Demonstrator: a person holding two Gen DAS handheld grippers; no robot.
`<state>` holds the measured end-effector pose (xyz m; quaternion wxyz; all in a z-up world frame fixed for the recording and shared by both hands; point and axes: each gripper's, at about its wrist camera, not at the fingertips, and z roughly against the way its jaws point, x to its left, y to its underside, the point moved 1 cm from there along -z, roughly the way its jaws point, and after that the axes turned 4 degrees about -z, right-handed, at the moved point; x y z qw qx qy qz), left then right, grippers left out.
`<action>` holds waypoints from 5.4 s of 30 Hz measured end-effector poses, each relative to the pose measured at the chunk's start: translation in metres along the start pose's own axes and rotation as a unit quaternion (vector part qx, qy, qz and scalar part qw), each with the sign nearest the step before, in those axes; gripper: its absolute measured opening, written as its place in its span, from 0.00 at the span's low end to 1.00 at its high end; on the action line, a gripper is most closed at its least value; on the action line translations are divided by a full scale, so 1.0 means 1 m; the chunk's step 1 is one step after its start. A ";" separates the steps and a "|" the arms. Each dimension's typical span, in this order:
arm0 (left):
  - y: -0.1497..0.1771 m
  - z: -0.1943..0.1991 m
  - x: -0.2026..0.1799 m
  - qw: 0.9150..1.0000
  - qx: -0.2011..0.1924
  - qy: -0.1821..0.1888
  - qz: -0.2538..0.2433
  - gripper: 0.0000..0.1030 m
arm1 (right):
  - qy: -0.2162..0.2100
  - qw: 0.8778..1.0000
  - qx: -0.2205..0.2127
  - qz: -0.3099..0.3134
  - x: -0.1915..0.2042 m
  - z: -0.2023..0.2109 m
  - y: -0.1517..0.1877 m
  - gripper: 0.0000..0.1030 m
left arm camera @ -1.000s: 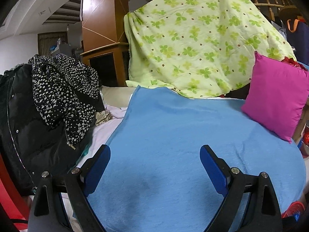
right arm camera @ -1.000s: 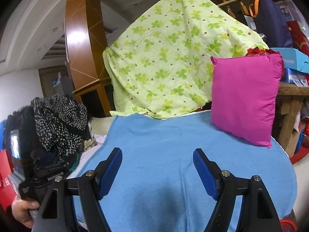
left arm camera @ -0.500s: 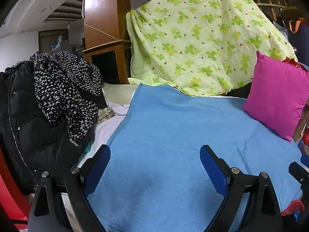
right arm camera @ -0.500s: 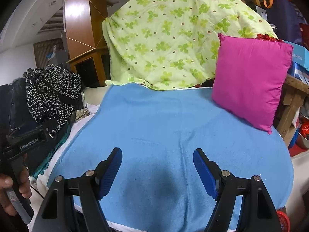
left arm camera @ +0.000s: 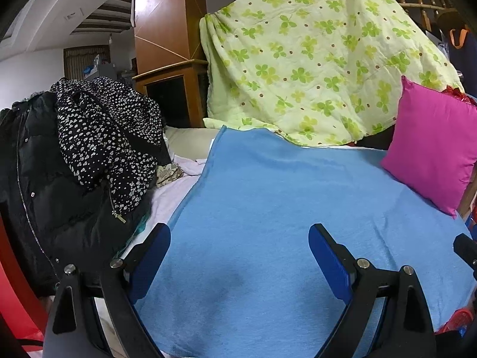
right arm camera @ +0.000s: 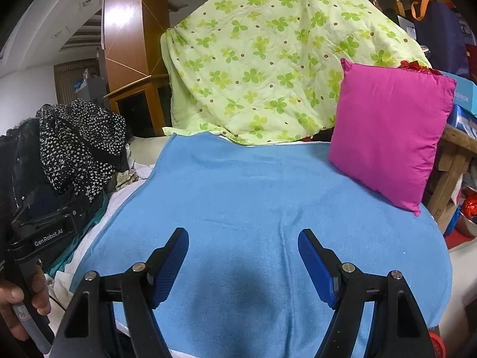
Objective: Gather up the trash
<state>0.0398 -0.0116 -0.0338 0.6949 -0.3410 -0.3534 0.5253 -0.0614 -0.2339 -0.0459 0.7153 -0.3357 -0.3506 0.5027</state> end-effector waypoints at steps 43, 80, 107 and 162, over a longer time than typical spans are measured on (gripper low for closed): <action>0.008 0.012 -0.012 1.000 -0.003 0.016 -0.013 0.91 | 0.027 0.999 0.031 -0.013 0.004 -0.009 0.009 0.77; 0.009 0.008 -0.018 0.999 0.002 0.028 -0.017 0.91 | 0.039 0.998 0.042 -0.023 -0.008 -0.012 0.008 0.77; 0.013 0.008 -0.019 0.999 0.010 0.034 -0.016 0.91 | 0.047 0.998 0.039 -0.018 -0.004 -0.011 0.009 0.77; 0.006 -0.083 -0.033 0.998 -0.013 0.059 0.014 0.91 | 0.028 0.998 0.023 0.047 -0.021 -0.105 -0.011 0.77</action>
